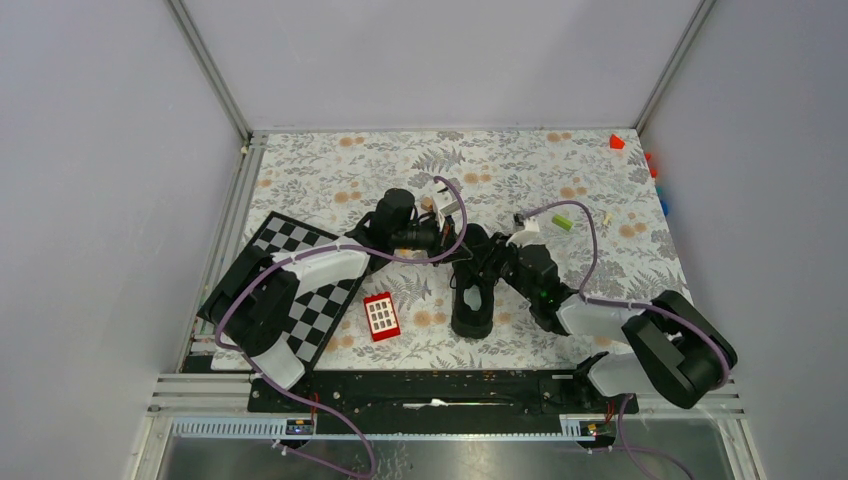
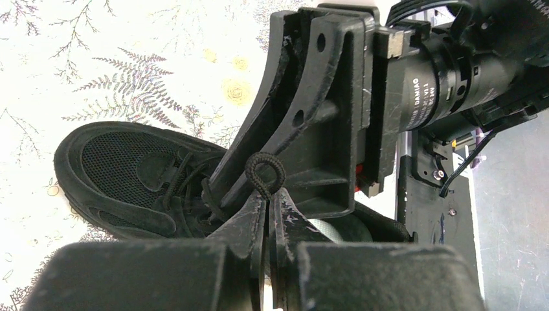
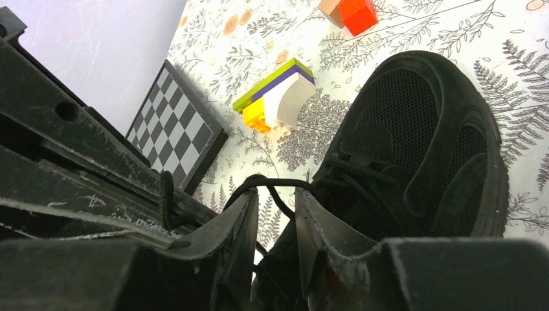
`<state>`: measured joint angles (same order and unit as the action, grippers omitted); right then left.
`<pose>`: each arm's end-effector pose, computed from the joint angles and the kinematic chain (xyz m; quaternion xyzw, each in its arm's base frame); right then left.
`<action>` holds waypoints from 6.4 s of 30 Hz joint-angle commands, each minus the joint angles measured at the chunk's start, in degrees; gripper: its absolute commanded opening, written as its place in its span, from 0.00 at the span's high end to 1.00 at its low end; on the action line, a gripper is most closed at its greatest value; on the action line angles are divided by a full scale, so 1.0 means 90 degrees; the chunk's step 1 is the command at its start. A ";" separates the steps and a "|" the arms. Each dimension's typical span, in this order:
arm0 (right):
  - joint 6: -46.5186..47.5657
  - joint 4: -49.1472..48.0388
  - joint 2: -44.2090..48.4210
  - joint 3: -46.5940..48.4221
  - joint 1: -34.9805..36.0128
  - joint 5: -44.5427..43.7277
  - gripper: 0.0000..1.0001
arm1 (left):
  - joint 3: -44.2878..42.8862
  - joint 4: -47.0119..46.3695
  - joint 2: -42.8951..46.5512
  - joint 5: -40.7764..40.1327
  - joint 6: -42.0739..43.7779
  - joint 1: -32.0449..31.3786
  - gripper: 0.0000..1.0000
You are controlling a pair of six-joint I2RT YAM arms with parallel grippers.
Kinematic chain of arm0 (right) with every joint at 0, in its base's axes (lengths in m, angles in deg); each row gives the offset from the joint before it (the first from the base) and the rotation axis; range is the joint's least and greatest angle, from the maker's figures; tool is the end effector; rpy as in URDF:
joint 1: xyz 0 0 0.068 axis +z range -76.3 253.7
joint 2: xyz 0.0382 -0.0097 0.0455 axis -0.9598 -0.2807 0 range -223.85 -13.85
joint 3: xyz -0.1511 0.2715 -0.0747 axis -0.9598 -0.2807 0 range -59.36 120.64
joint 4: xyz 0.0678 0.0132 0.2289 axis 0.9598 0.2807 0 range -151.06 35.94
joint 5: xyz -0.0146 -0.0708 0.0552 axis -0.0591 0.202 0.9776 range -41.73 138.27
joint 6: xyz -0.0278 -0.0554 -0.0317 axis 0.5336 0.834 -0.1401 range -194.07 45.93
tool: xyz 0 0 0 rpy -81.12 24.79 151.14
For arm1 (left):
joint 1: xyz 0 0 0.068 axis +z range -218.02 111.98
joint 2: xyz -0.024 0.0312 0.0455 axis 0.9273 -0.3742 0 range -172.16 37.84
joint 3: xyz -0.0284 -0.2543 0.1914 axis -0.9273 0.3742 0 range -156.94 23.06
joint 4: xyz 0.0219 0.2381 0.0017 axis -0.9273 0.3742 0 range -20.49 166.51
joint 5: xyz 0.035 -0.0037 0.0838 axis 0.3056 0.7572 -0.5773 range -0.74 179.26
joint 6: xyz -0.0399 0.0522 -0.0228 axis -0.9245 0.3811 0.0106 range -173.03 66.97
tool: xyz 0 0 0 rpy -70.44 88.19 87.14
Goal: Tie the shoes
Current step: Cross the shoelace with the shoelace.
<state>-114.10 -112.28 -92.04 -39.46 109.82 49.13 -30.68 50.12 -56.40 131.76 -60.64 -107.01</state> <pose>0.2039 0.1499 0.2464 0.0206 0.7490 0.4128 0.5178 0.2543 -0.2549 0.2852 0.4052 0.6844 -0.4831 0.3660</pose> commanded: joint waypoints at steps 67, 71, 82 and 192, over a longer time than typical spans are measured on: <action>0.1907 0.3783 0.1492 0.0933 -0.1892 0.3838 0.52 | -0.0211 -0.0276 -0.0099 0.0131 0.0007 0.0167 1.00; 0.1846 0.3520 0.1202 0.0907 -0.1888 0.4044 0.57 | -0.0218 -0.0289 -0.0110 0.0163 0.0015 0.0163 1.00; 0.1591 0.2978 0.0920 0.0927 -0.1893 0.4071 0.98 | -0.0250 -0.0232 -0.0114 0.0219 0.0065 0.0163 1.00; 0.0419 0.1931 0.0868 0.0426 -0.0417 0.0559 0.58 | 0.0118 -0.0419 0.0235 0.0121 -0.0174 0.0284 1.00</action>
<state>-112.49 -98.71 -86.93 -37.25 105.64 54.94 -26.46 47.38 -55.20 132.09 -63.38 -105.02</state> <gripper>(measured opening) 0.387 0.020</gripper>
